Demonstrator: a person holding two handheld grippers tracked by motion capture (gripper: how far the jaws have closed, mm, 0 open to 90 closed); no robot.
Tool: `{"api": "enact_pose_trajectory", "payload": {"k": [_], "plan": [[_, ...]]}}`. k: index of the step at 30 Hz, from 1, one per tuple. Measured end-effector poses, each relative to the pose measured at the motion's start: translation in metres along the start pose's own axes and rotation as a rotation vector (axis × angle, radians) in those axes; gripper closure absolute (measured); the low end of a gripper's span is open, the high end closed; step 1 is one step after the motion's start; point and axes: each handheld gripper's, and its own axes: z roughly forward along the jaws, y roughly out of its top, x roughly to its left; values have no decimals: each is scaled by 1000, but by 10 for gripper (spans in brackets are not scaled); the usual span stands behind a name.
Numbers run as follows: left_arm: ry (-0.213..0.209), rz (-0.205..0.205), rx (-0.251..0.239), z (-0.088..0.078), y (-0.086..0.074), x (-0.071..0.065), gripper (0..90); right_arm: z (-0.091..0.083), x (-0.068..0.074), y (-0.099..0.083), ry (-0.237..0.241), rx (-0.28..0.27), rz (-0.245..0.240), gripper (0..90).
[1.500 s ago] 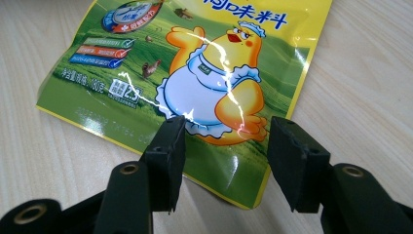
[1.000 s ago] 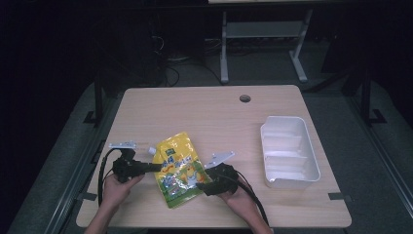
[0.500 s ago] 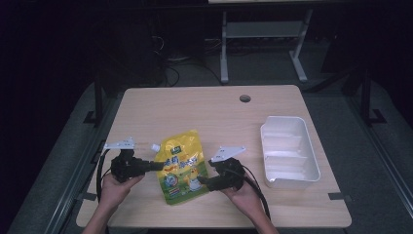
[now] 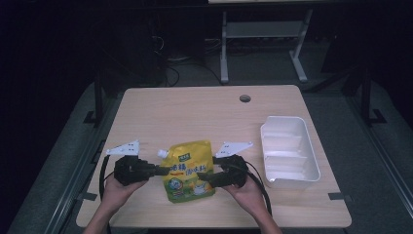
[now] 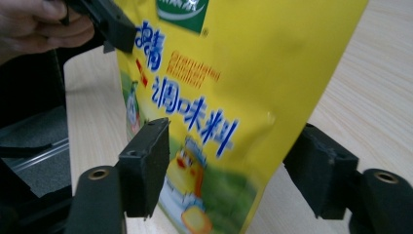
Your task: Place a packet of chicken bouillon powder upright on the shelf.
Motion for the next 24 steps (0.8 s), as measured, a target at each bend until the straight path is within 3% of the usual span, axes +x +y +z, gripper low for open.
{"api": "enact_pose_trajectory", "payload": {"k": [3, 10, 18, 24], "plan": [[-8, 34, 11, 3, 2, -5, 899, -4, 0, 2, 27, -23, 0, 402], [-12, 55, 10, 7, 2, -9, 898, -12, -1, 3, 93, -63, -5, 586], [4, 34, -4, 5, 1, -5, 891, -13, -2, 2, 121, -58, -2, 744], [11, 9, -16, 2, 0, -1, 832, -13, 0, 2, 177, -63, -8, 869]]}}
